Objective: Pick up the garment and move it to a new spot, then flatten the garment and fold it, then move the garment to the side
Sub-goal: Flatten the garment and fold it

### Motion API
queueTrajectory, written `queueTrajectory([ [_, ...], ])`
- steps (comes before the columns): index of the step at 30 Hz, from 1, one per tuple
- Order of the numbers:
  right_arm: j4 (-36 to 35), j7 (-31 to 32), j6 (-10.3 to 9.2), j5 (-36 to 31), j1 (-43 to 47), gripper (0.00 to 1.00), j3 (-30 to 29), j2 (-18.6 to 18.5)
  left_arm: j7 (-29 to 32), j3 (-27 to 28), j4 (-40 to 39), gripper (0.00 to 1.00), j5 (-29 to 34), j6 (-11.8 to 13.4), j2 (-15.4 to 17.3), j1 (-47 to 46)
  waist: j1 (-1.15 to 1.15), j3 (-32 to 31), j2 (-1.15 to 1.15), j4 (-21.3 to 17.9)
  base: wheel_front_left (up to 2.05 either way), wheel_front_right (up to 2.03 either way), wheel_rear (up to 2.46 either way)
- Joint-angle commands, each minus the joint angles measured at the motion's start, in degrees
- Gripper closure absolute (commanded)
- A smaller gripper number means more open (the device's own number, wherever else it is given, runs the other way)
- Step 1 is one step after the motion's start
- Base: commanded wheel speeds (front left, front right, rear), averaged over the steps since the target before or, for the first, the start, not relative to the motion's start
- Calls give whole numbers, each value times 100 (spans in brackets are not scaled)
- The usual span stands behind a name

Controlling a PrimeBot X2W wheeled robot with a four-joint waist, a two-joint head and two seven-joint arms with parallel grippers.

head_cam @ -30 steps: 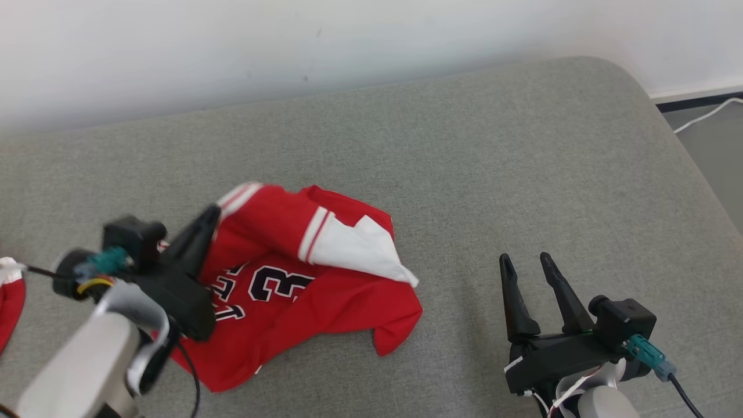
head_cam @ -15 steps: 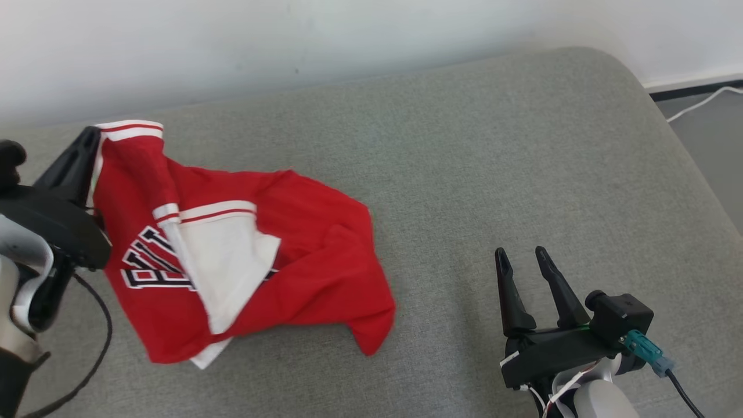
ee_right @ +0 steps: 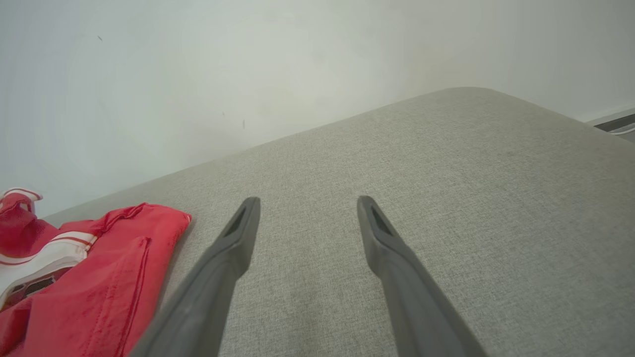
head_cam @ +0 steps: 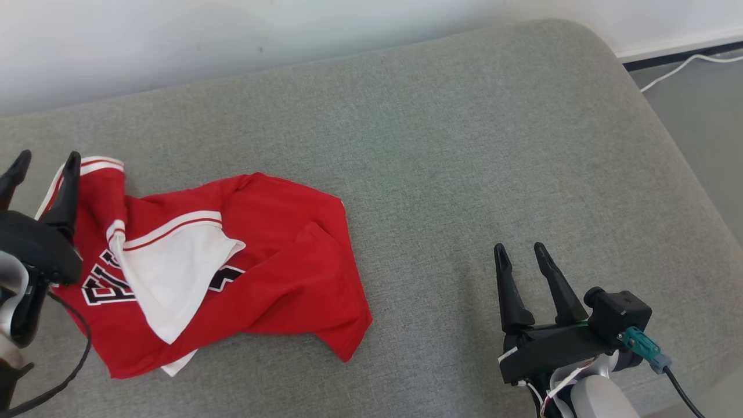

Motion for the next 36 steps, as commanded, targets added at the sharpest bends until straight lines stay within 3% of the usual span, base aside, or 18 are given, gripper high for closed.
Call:
queueTrajectory([
  [1, 24, -28, 2, -42, 37, 0, -25, -9, -123, -8, 12, 0, 37, -34, 67, 64, 0, -89, -1, 84, 0, 0, 0],
  [7, 20, 23, 2, -108, 120, 0, -21, -10, -537, 126, -461, 0, -84, 108, 32, 528, 0, -289, -1, 354, 0, 0, 0],
  [22, -146, 266, 2, -235, 314, 0, -54, -10, -833, 616, -2696, 0, -128, 1170, -186, 2579, 0, -529, -1, 899, 0, 0, 0],
  [30, -230, 350, 2, -273, 397, 0, -78, -10, -844, 267, -3215, 0, 130, 1555, -480, 3402, 0, -570, -1, 1066, 0, 0, 0],
  [36, -289, 394, 2, -275, 427, 0, -88, -10, -796, -94, -3194, 0, 212, 1592, -735, 3707, 0, -560, -1, 1119, 0, 0, 0],
])
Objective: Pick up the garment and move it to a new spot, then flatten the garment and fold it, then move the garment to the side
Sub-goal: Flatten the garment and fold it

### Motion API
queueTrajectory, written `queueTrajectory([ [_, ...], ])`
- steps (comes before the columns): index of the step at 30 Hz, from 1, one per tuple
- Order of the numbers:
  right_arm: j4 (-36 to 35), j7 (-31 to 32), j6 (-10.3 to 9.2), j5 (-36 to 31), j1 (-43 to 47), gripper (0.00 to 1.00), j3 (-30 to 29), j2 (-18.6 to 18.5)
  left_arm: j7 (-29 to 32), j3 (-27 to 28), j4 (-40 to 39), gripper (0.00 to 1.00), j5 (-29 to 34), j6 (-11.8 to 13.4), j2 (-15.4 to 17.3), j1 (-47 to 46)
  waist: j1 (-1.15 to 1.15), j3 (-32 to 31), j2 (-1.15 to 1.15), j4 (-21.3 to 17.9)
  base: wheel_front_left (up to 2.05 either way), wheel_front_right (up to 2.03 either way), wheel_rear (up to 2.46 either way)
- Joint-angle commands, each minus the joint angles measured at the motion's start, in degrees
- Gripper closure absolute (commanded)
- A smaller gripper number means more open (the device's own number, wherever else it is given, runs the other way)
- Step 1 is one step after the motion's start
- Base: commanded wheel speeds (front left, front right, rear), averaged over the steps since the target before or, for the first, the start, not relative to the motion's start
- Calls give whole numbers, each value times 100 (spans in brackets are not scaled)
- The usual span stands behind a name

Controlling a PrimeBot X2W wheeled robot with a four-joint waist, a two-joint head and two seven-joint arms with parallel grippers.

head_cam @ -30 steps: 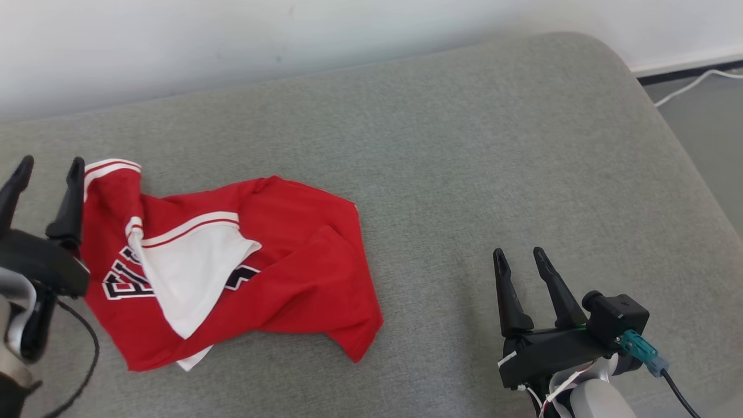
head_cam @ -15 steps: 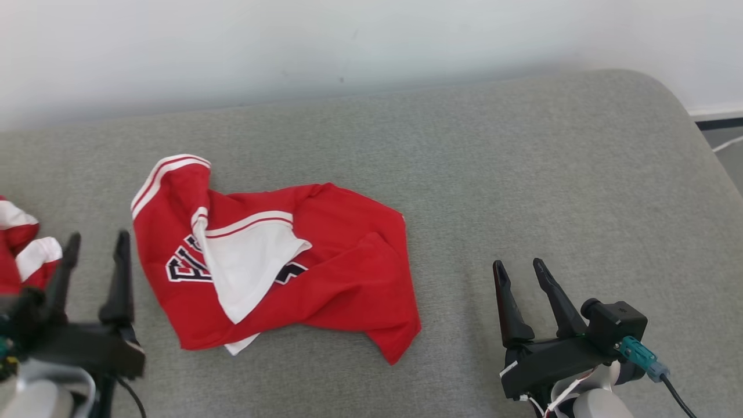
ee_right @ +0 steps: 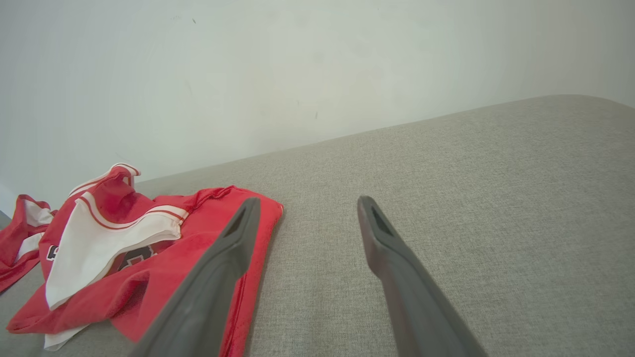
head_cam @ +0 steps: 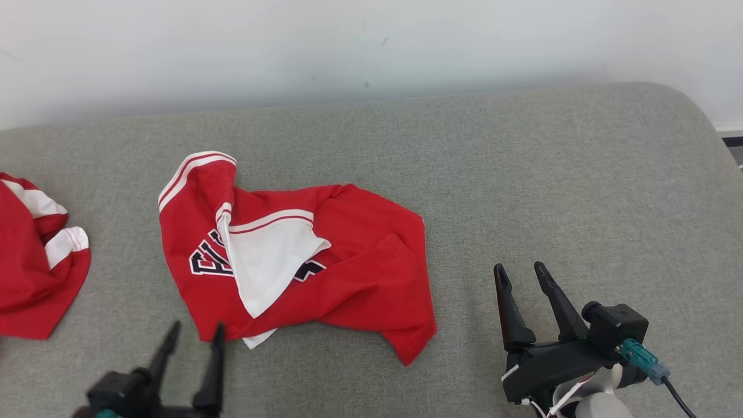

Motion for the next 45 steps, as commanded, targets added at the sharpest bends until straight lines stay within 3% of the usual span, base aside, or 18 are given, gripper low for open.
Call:
queueTrajectory([
  [1, -17, 15, 2, -28, 69, 0, 2, -10, 11, -51, 43, 0, 45, -38, -50, 102, 1, 8, 0, 3, 0, 0, 0],
  [9, -12, 28, 2, -5, 20, 0, 47, -10, 78, -397, 693, 0, -8, -147, -324, 181, 1, 1, 0, -130, 0, 0, 0],
  [28, 18, -11, 2, -11, -72, 0, 41, -9, 2, -453, 1943, 0, -62, -533, -614, -516, 1, 111, 0, -443, 0, 0, 0],
  [29, 21, -13, 2, -13, -77, 0, 43, -9, 8, -450, 1992, 4, -80, -546, -617, -534, 1, 121, 0, -454, 0, 0, 0],
  [30, 25, -24, 2, -17, -77, 0, 46, -9, 9, -455, 2053, 56, -91, -560, -623, -550, 1, 126, 0, -463, 0, 0, 0],
  [32, 31, -38, 2, -25, -77, 0, 48, -9, 6, -454, 2142, 89, -100, -590, -636, -599, 1, 132, 0, -479, 0, 0, 0],
  [33, 36, -42, 2, -33, -75, 0, 46, -9, 2, -447, 2175, 100, -99, -602, -649, -622, 1, 133, 0, -483, 0, 0, 0],
  [39, 42, -53, 2, -52, 10, 0, -21, -9, -30, -432, 2260, 100, -10, -600, -699, -642, 1, 75, 0, -393, 0, 0, 0],
  [45, 34, -39, 2, -5, 146, 0, -9, -10, -47, -257, 1736, 100, 9, -454, -629, -305, 1, -98, 0, -95, 0, 0, 0],
])
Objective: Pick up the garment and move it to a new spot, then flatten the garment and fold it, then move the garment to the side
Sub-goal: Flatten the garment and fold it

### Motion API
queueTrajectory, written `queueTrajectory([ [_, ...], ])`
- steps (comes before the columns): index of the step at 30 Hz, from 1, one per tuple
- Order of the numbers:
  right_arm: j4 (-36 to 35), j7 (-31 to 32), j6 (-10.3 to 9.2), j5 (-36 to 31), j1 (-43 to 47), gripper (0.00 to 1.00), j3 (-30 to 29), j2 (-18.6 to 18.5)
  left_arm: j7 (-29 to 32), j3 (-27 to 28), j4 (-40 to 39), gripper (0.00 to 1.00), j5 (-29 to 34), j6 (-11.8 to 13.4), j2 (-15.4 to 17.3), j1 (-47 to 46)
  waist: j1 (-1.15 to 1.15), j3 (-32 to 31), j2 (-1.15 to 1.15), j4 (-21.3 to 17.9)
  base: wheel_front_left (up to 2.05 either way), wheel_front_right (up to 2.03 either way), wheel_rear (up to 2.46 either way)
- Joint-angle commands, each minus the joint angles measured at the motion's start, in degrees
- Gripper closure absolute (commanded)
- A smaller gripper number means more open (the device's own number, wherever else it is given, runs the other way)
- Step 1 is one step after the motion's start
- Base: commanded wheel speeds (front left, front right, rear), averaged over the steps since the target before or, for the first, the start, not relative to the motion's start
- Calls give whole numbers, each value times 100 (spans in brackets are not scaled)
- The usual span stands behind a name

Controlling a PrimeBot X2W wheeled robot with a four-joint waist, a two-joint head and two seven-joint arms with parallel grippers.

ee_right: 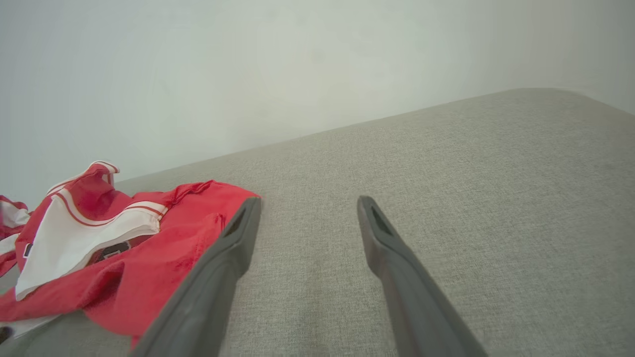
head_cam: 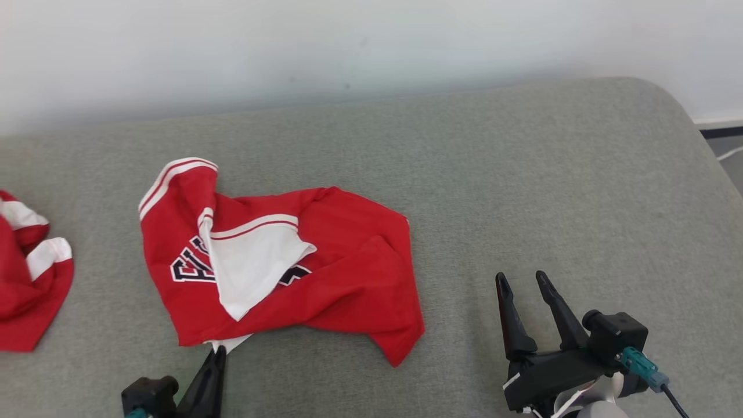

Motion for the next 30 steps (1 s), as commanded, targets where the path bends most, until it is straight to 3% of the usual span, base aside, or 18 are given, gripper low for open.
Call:
queueTrajectory([
  [1, -11, -16, 2, 51, 76, 0, 5, -9, -22, 53, -175, 100, 57, 70, 101, 198, 0, -127, 0, 204, 0, 0, 0],
  [13, -7, 8, 2, 92, 187, 0, -26, -9, 407, 136, -1917, 100, 135, 794, 567, 1117, 0, -228, 0, 852, 0, 0, 0],
  [21, 28, 44, 2, 63, 132, 0, -21, -9, 602, 291, -2529, 100, 279, 1202, 933, 1481, 0, -202, 0, 1076, 0, 0, 0],
  [30, 60, 58, 2, 26, 62, 0, 23, -10, 625, 273, -2468, 100, 234, 1263, 957, 1630, 0, -151, 0, 1043, 0, 0, 0],
])
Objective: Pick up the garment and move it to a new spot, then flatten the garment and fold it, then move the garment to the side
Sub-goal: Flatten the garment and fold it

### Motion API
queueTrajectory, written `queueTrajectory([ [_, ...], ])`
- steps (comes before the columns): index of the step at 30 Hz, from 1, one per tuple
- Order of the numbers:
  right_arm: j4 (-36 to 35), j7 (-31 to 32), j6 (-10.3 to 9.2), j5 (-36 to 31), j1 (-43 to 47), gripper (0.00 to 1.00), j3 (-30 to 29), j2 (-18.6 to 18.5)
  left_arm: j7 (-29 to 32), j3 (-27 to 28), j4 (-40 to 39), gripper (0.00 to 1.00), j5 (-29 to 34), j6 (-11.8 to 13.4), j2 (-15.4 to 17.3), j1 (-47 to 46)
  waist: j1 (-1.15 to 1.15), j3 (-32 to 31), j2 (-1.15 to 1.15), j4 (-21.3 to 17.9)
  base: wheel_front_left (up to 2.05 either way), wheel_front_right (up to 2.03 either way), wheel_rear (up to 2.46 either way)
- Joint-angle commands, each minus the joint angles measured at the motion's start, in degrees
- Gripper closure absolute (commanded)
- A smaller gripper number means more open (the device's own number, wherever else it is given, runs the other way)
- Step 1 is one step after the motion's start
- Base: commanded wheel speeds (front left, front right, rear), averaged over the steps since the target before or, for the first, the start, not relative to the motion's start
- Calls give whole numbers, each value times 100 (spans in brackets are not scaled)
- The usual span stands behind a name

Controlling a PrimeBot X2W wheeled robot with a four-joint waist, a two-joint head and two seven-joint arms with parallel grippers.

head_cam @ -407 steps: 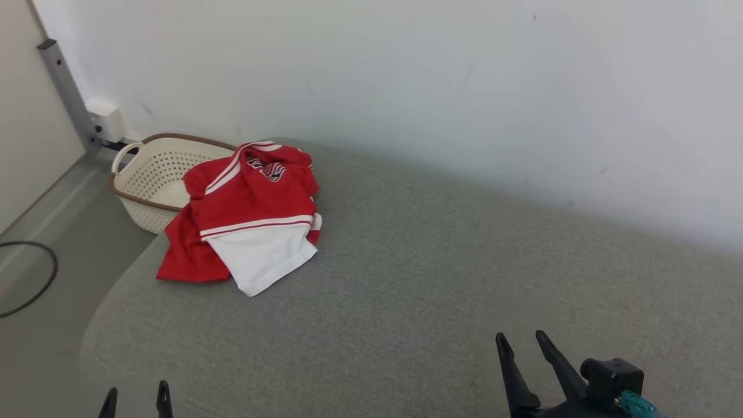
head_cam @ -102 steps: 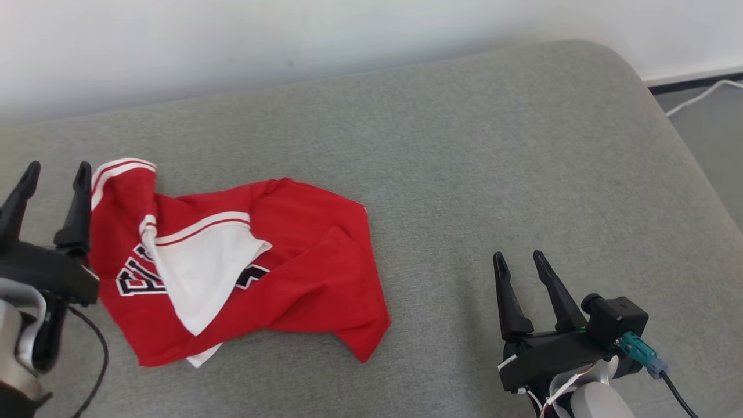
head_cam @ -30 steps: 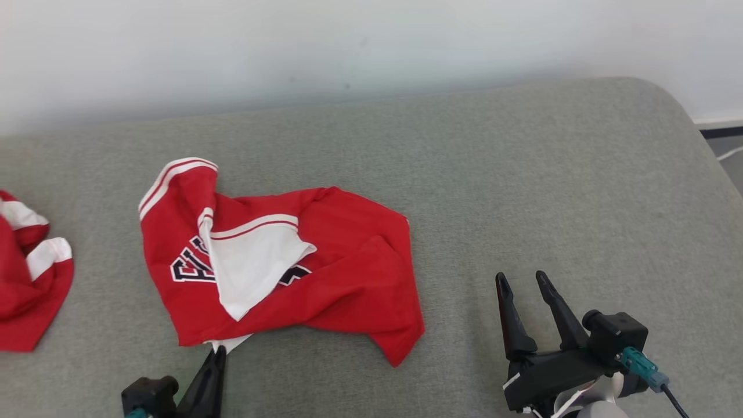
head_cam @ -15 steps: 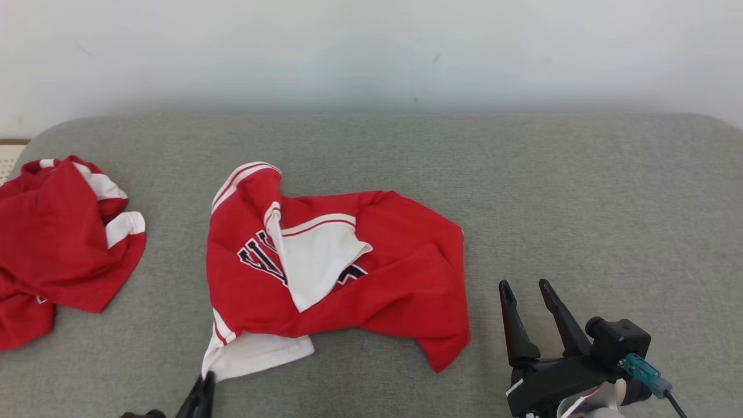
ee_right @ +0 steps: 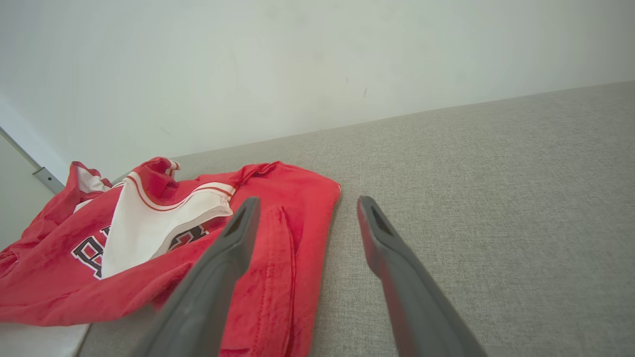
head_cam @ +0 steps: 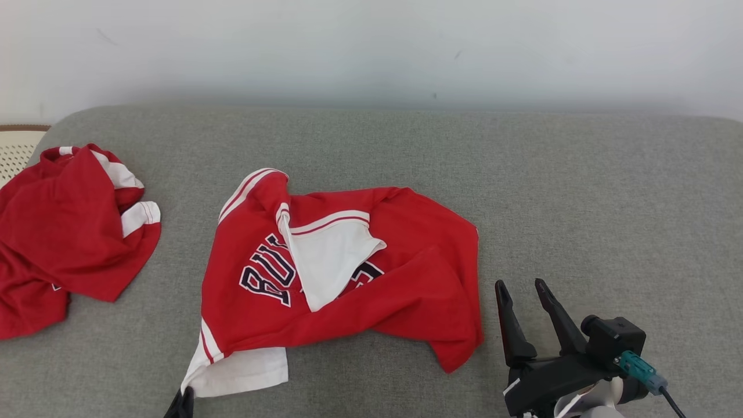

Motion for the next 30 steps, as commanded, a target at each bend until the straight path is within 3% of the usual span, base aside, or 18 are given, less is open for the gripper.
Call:
queueTrajectory([
  [1, 12, -6, 2, -25, -37, 0, -4, -14, -41, 6, 39, 100, -9, 8, -8, 74, 0, 6, 0, -12, 0, 0, 0],
  [2, 9, -3, 2, -37, -43, 0, -16, -13, -64, 15, 62, 100, -33, 6, -27, 70, 0, 13, 0, -16, 0, 0, 0],
  [3, 7, 0, 2, -46, -48, 0, -23, -12, -97, 24, 70, 83, -45, -2, -48, 51, 0, 19, 0, -17, 0, 0, 0],
  [4, 6, 4, 2, -51, -51, 0, -36, -12, -137, 25, 67, 29, -53, -13, -79, 23, 0, 24, 0, -16, 0, 0, 0],
  [5, 7, 7, 2, -50, -51, 0, -46, -13, -172, 29, 61, 0, -79, -33, -116, -1, 0, 24, 0, -12, 0, 0, 0],
  [21, 221, 223, 2, -184, -220, 0, 16, -12, -670, 511, -169, 0, 153, -108, -535, -68, 0, -157, 0, 167, 0, 0, 0],
  [30, 991, 731, 2, 6, -991, 0, 385, -223, -678, 758, -92, 0, 430, -278, -836, -48, 0, -253, 0, 246, 0, 0, 0],
])
